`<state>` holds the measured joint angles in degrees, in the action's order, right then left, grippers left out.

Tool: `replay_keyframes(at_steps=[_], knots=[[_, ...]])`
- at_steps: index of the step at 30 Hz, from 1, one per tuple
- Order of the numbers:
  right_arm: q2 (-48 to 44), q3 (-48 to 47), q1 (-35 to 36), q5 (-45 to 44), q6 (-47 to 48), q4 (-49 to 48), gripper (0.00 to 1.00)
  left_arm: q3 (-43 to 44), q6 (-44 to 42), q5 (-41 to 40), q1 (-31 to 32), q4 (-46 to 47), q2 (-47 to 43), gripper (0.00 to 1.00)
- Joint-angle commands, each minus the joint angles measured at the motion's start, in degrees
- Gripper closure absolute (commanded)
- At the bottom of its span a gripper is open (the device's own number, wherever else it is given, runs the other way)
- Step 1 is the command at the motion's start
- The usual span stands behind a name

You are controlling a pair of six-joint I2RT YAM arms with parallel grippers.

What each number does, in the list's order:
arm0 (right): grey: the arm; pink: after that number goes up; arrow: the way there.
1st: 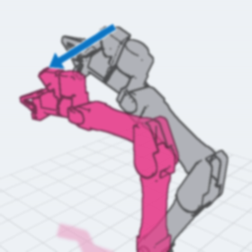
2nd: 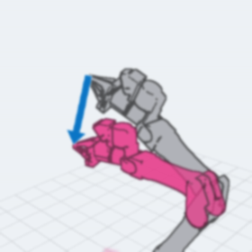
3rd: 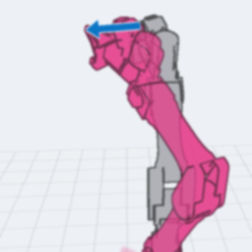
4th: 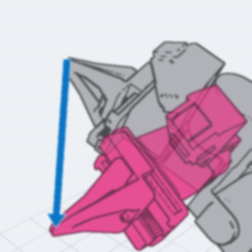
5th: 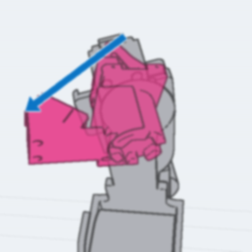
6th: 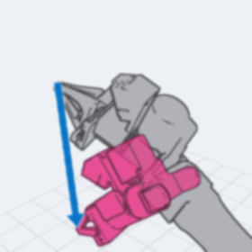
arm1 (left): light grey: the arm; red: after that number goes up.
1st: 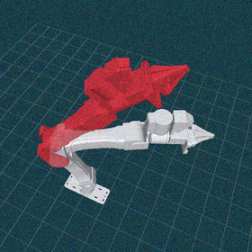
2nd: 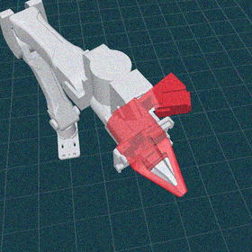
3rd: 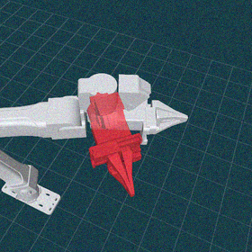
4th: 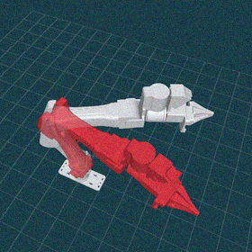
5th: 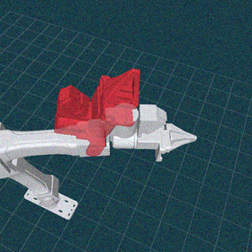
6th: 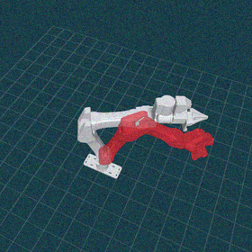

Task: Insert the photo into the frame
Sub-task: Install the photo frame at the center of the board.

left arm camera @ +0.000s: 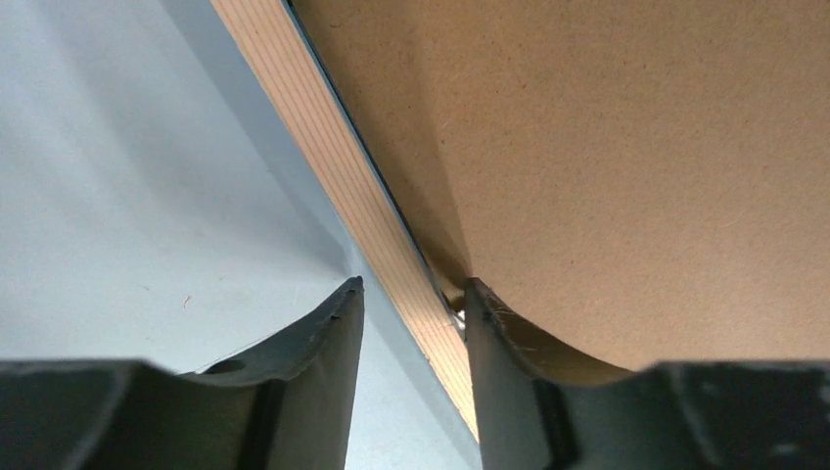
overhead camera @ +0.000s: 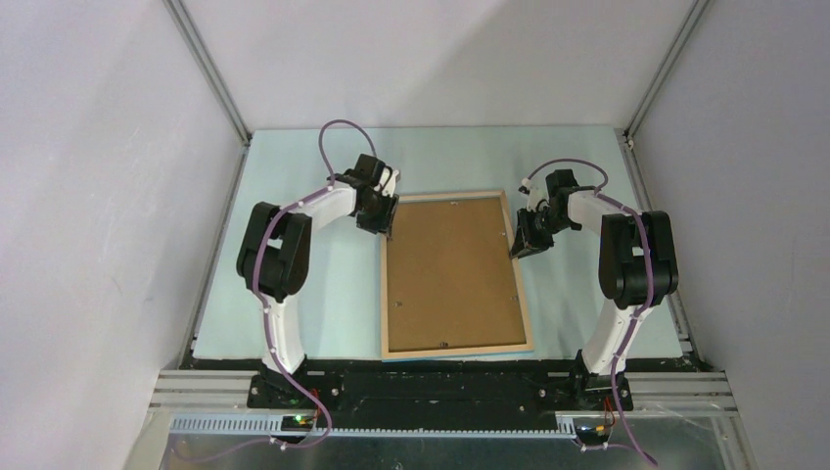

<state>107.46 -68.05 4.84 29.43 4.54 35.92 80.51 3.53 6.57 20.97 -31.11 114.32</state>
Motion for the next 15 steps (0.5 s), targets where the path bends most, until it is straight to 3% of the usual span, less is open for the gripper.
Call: replay_keyframes(at_steps=[1, 8, 15], knots=[[-0.2, 0.0, -0.3, 2.5, 0.8, 1.2, 0.96, -1.2, -2.3, 0.4, 0.4, -2.1, -2.9, 0.49], [0.9, 0.2, -0.4, 3.6, -2.1, -0.8, 1.0, -1.8, -3.4, -0.3, -0.2, -2.1, -6.0, 0.15], [1.2, 0.2, -0.6, 4.3, -5.4, -2.2, 1.0, -5.3, -10.0, 5.7, -0.6, -2.1, -10.9, 0.01]])
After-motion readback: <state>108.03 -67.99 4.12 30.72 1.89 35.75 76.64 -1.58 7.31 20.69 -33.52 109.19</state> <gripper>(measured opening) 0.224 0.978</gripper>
